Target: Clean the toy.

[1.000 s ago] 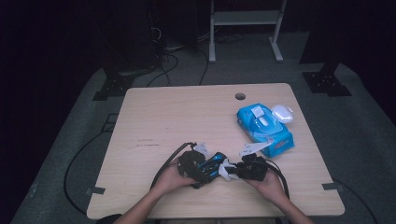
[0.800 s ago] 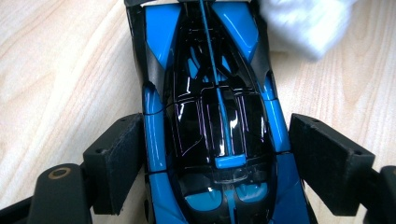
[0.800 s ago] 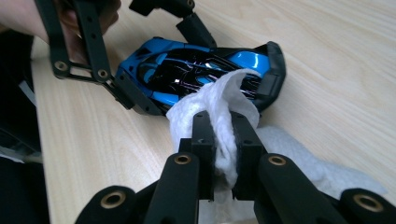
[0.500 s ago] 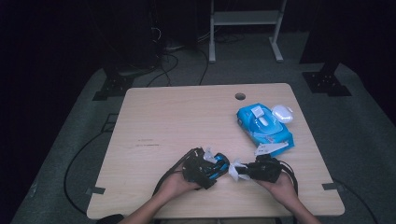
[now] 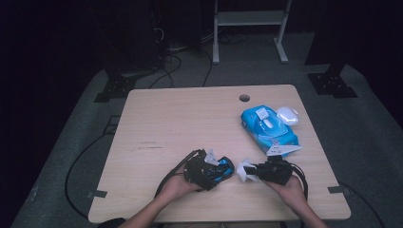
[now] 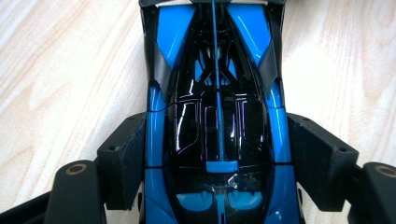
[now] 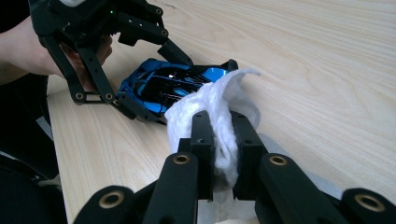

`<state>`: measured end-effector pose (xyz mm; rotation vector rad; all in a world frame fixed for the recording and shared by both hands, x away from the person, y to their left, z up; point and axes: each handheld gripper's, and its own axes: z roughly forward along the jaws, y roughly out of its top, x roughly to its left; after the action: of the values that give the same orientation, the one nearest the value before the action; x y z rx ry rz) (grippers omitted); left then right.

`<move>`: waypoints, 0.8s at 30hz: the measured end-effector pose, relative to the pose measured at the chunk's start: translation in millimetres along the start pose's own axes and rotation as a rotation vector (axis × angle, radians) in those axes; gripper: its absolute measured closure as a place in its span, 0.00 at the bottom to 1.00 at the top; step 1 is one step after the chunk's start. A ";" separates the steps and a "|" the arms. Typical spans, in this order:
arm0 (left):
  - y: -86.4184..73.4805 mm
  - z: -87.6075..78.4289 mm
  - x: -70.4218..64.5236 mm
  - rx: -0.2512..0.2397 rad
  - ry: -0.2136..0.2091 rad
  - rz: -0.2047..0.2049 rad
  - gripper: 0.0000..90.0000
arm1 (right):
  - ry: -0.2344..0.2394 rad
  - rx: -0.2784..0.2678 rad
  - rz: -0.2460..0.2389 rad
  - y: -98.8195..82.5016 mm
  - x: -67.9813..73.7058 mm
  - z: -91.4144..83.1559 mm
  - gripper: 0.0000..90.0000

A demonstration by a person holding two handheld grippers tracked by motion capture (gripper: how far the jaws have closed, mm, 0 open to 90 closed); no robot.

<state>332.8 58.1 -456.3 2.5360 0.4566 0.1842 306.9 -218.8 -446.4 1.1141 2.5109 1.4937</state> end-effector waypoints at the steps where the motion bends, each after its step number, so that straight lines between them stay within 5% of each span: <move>1: 0.0 -0.3 0.1 0.001 0.000 0.001 0.29 | 0.000 0.000 0.000 0.1 0.2 -0.1 0.90; 19: -0.5 -6.3 3.2 -0.041 -0.025 -0.010 0.30 | -0.006 -0.003 0.011 -0.4 -1.5 -0.5 0.90; 24: -2.2 0.5 3.5 0.002 -0.022 0.003 0.29 | -0.005 0.002 0.011 -0.6 -1.9 0.9 0.90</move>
<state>335.6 60.9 -457.8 2.5382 0.4446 0.1568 308.3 -219.4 -448.0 1.1328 2.5080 1.4898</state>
